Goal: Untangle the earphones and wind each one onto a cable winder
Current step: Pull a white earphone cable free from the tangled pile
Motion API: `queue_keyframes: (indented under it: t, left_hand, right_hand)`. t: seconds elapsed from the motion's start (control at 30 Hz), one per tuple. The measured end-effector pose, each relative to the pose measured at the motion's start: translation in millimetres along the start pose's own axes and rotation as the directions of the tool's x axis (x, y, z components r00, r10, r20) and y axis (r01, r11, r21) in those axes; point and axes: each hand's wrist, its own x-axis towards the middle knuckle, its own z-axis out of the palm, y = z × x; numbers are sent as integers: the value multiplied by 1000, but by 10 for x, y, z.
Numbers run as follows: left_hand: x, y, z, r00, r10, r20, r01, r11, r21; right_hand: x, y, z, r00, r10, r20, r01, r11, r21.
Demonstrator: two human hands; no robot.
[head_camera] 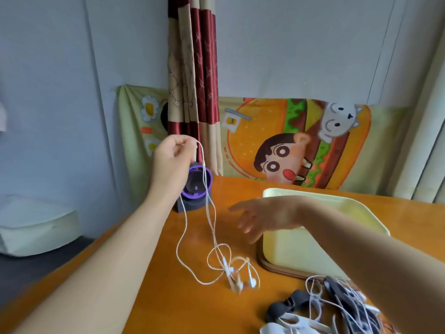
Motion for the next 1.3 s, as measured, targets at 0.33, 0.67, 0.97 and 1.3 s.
queue_keyframes:
  t: [0.33, 0.67, 0.97, 1.3]
  left_hand:
    - [-122, -231, 135, 981, 30, 189, -54, 991, 125]
    - [-15, -794, -138, 954, -210, -212, 266, 922, 282]
    - [-300, -964, 83, 926, -362, 111, 270, 837, 477]
    - [-1516, 105, 366, 811, -116, 574, 184, 981, -62]
  right_hand:
    - [140, -27, -18, 888, -113, -445, 385, 710, 590]
    - [-261, 476, -144, 917, 22, -399, 257, 733, 630]
    - [-643, 374, -86, 914, -71, -399, 375, 518, 768]
    - [-877, 274, 340, 836, -120, -535, 537, 384, 752]
